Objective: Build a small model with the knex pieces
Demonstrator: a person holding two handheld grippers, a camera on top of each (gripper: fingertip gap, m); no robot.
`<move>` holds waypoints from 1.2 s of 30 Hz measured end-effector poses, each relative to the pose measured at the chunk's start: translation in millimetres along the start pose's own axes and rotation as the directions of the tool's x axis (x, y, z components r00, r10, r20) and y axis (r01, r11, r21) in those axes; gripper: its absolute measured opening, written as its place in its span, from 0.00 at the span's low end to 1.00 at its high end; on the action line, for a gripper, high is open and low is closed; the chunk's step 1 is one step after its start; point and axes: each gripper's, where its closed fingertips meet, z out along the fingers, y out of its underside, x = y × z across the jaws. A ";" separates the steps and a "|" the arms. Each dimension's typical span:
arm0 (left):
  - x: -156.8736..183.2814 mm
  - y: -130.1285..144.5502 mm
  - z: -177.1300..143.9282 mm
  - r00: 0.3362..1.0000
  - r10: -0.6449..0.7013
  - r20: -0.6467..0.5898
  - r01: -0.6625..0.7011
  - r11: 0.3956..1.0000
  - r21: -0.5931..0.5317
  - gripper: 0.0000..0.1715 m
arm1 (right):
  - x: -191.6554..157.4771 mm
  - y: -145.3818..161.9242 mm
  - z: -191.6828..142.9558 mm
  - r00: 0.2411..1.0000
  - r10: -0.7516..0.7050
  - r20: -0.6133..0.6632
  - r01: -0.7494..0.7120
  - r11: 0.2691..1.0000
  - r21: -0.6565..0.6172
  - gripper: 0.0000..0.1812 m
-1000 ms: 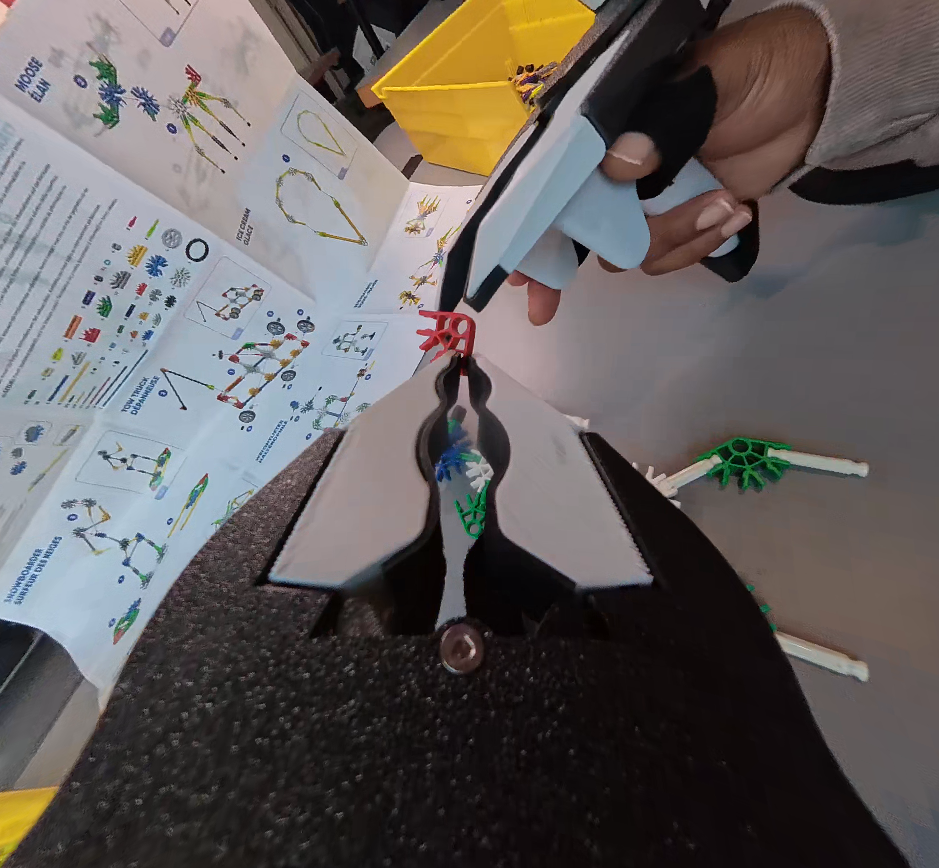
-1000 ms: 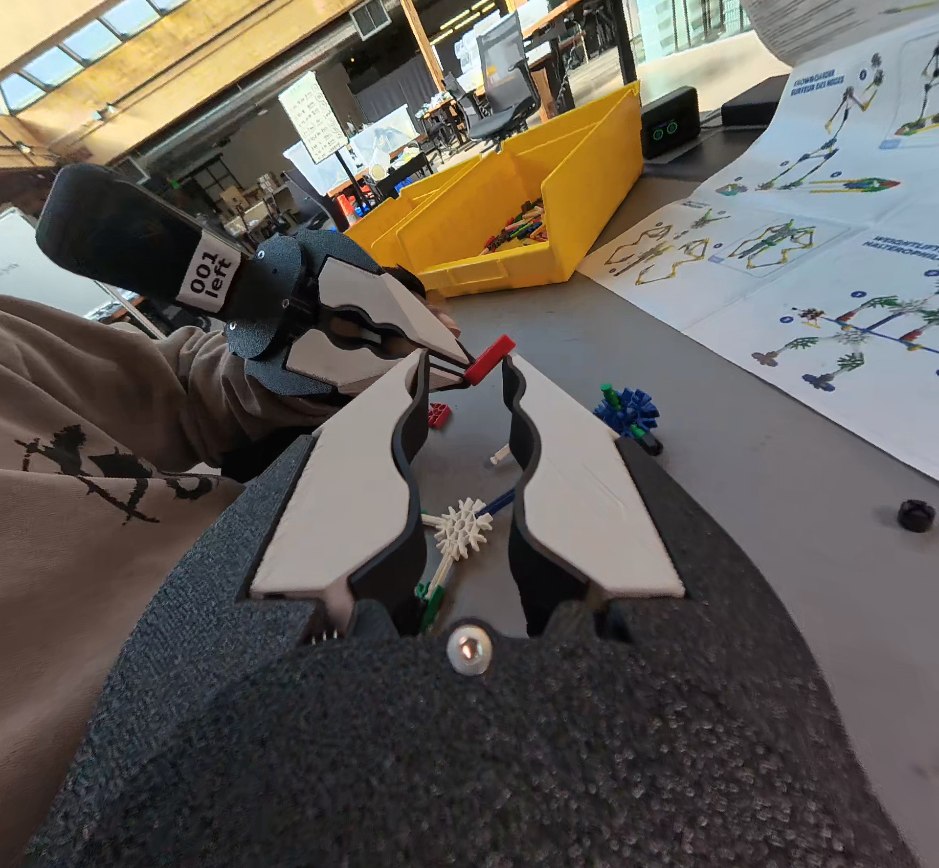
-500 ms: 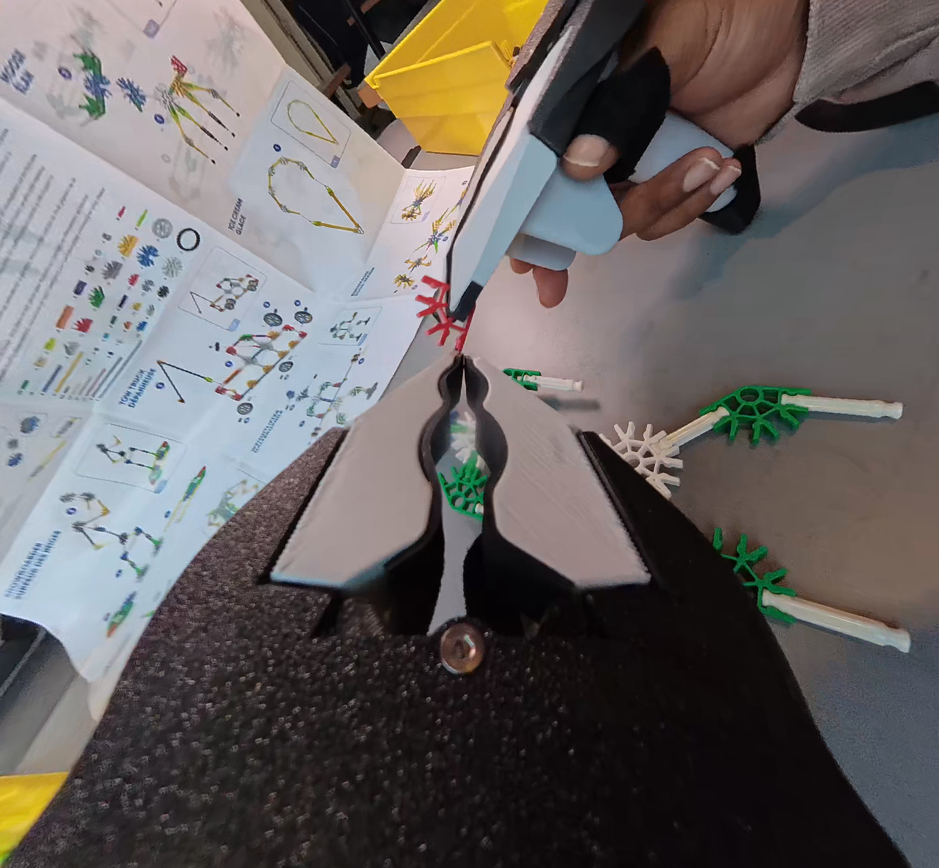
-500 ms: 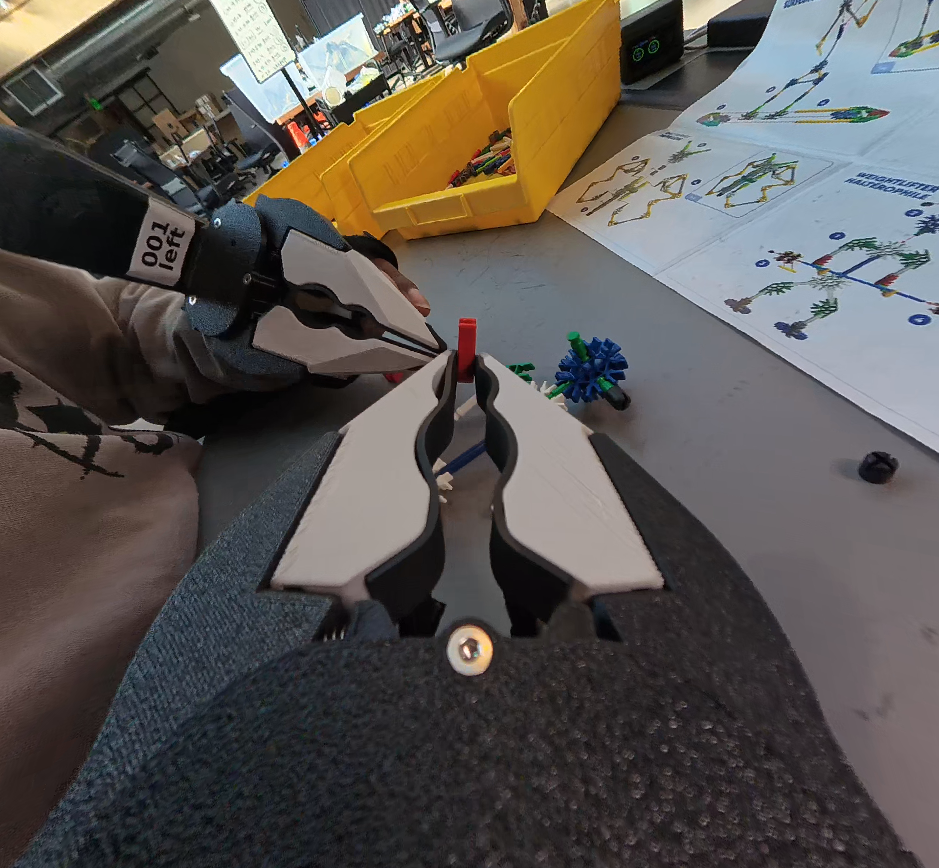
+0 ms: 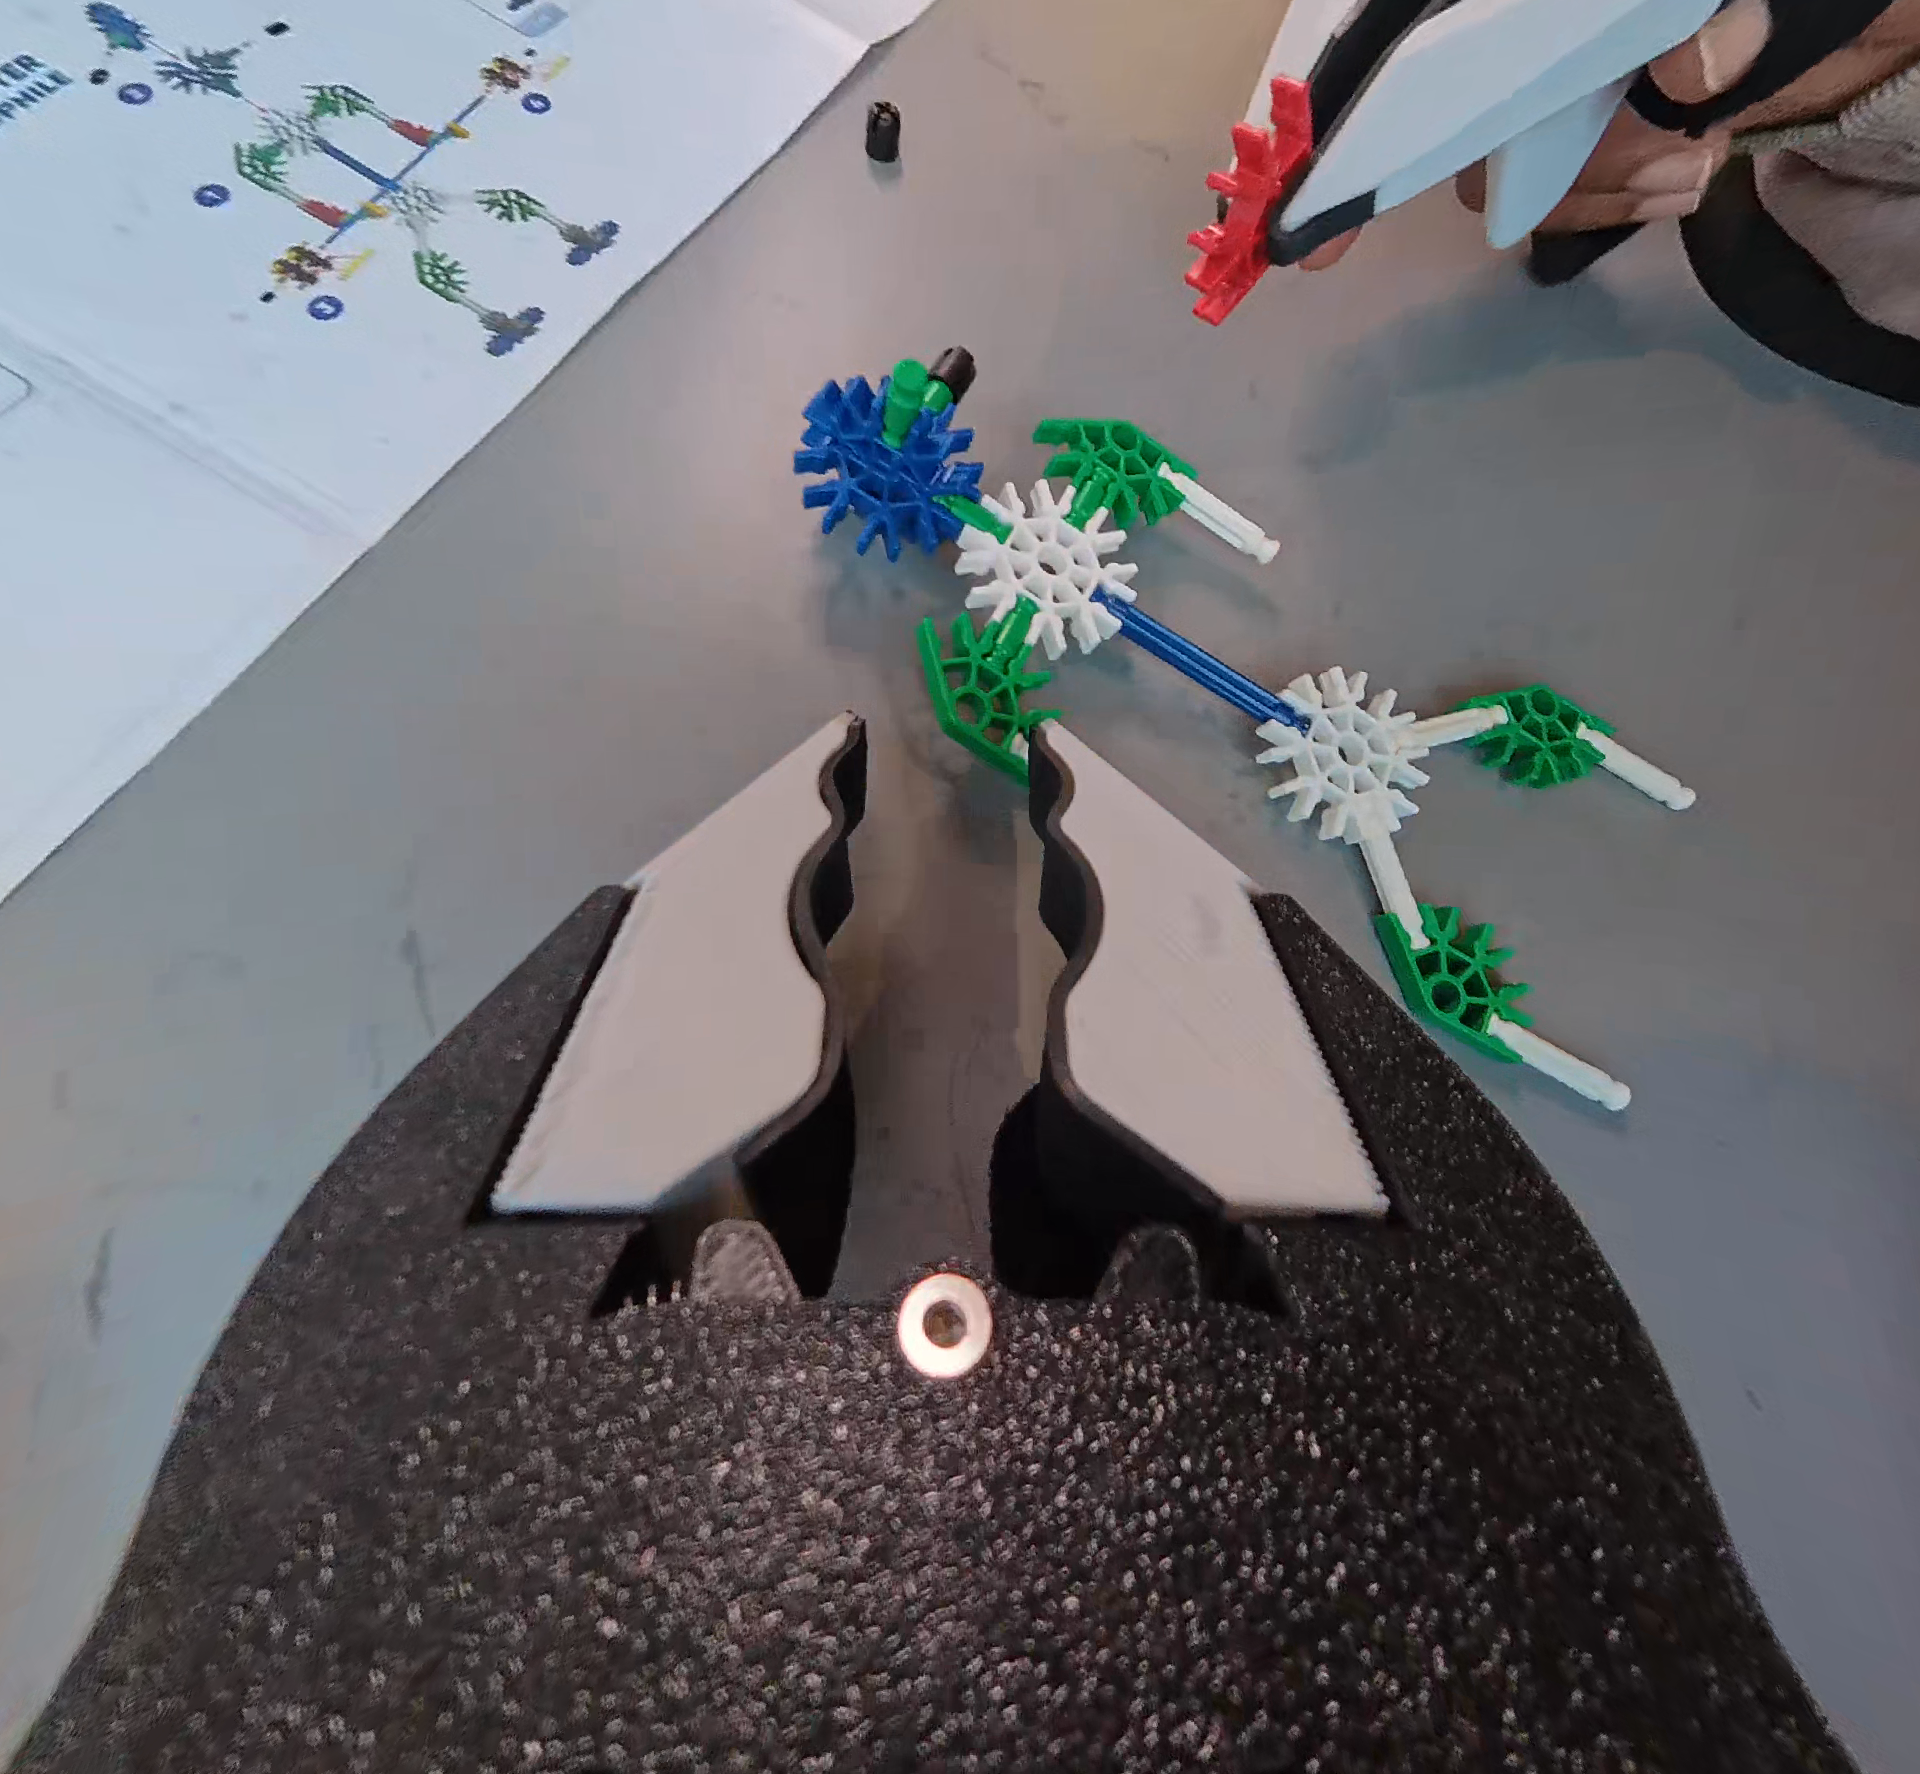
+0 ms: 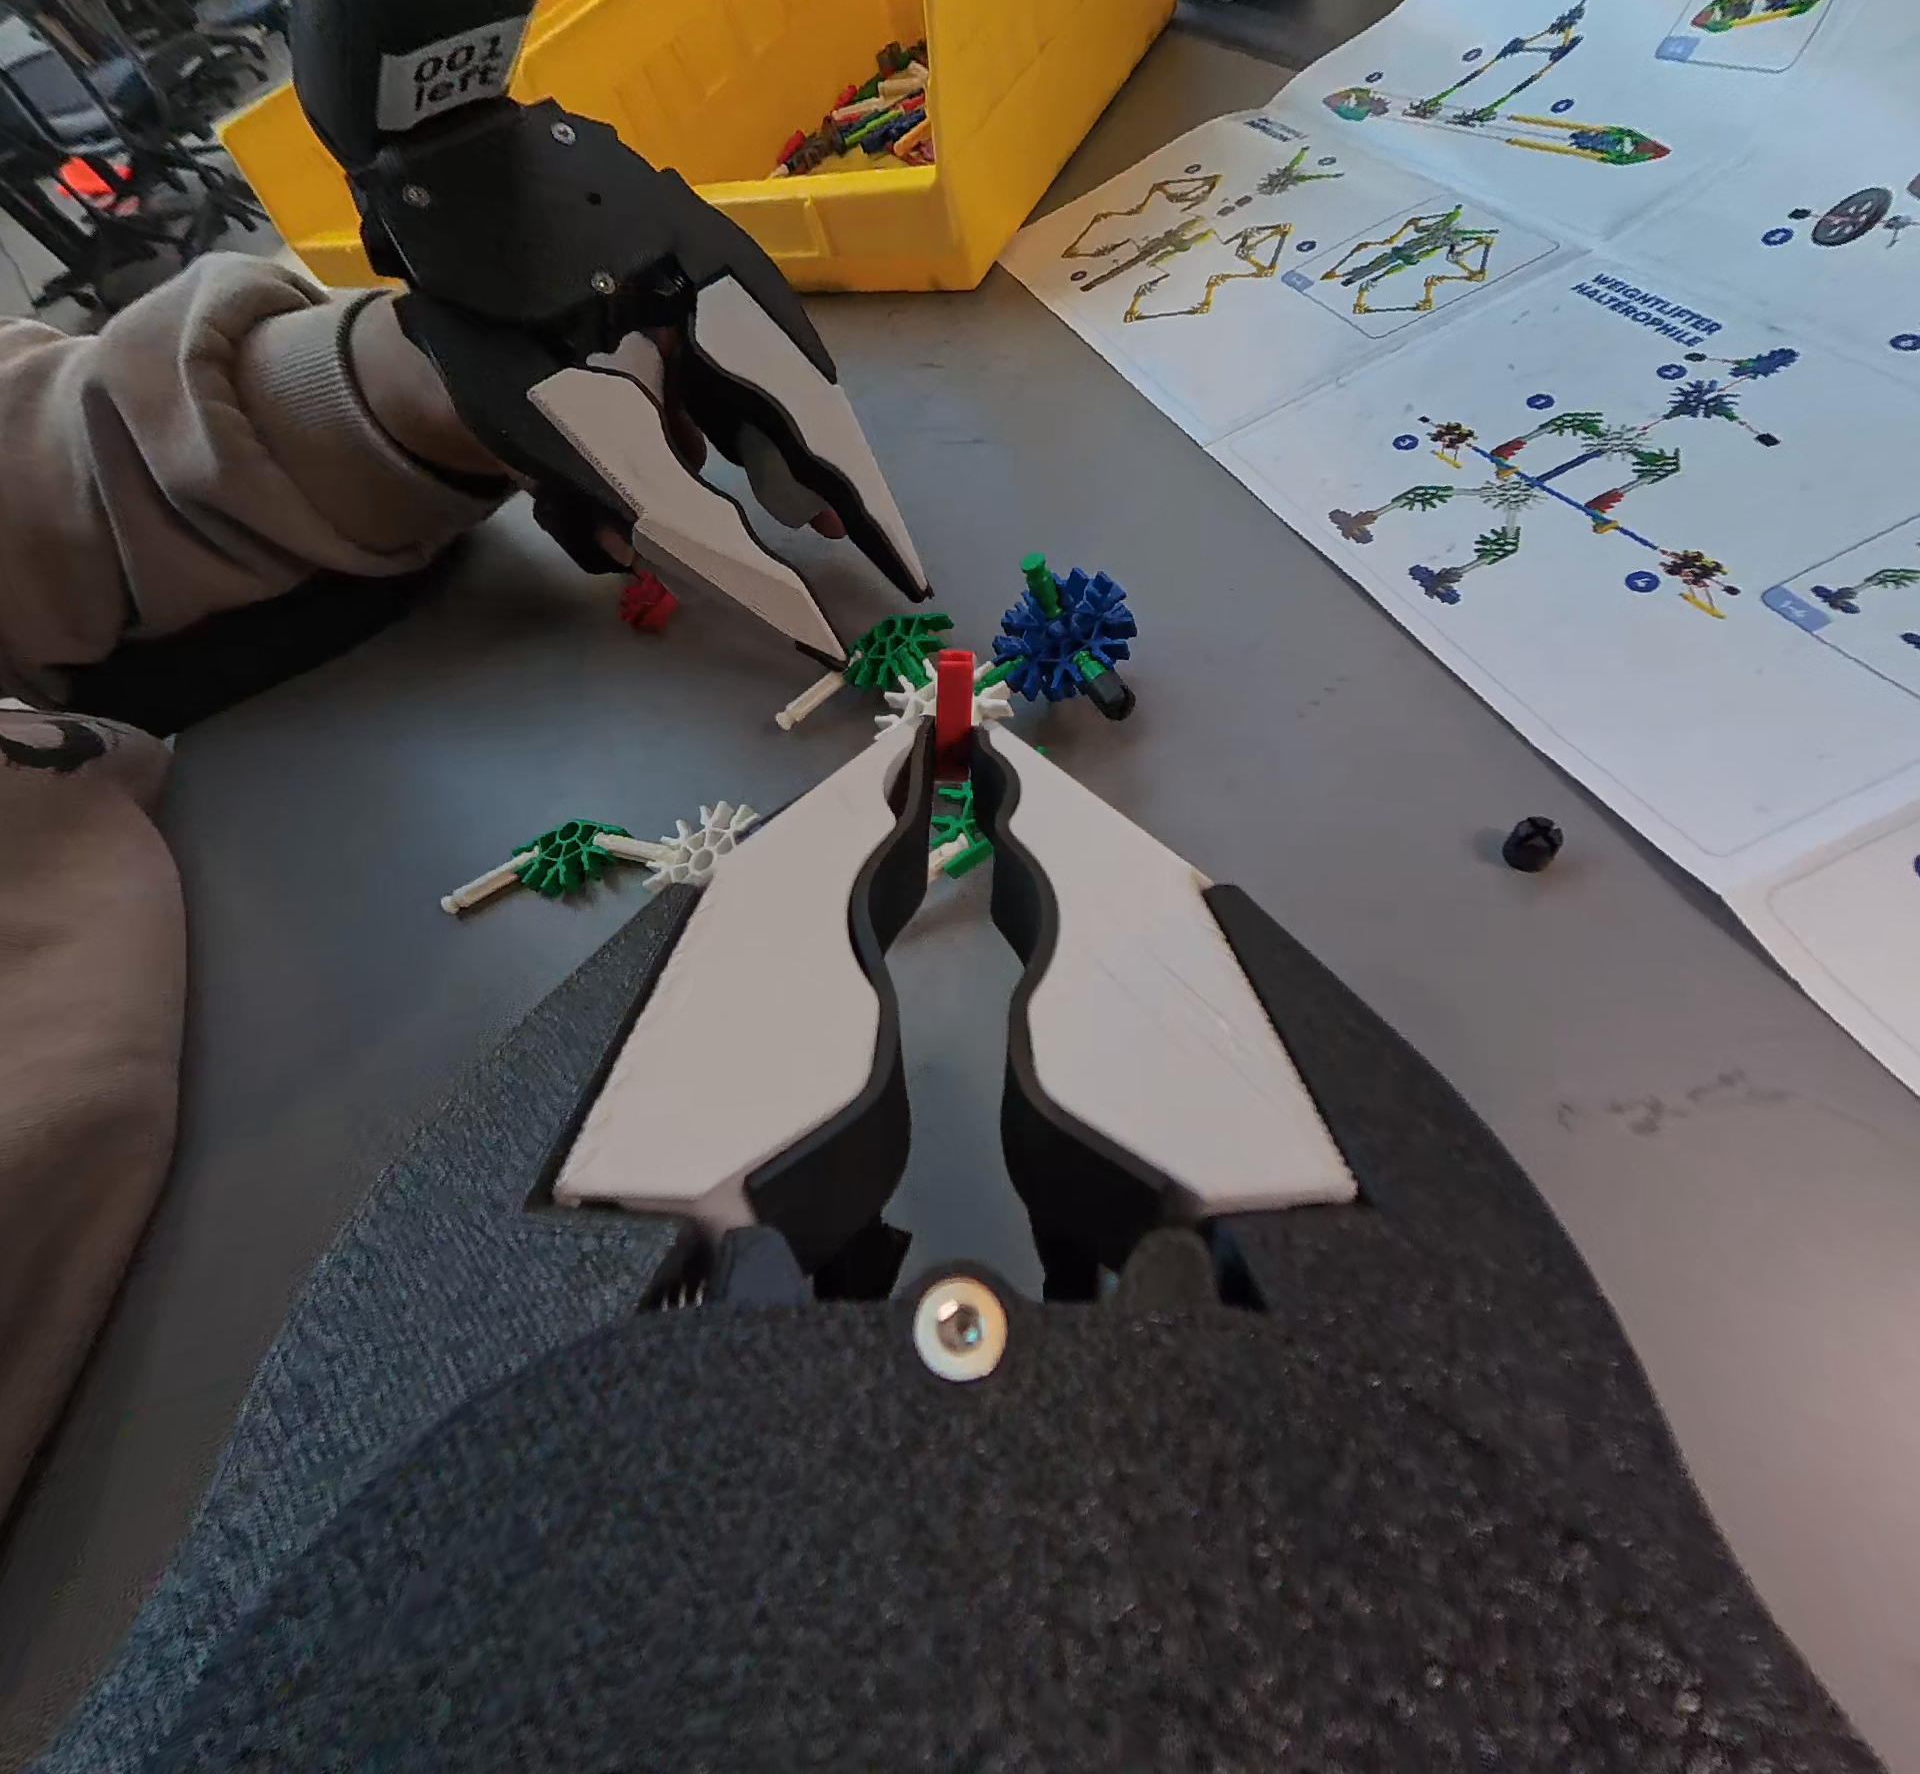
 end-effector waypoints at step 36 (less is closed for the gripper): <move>52.5 29.8 -15.6 0.983 -0.019 -0.185 -0.025 0.972 -0.234 0.16 | -62.8 65.7 -11.7 0.925 0.378 0.033 -0.363 0.908 -0.208 0.07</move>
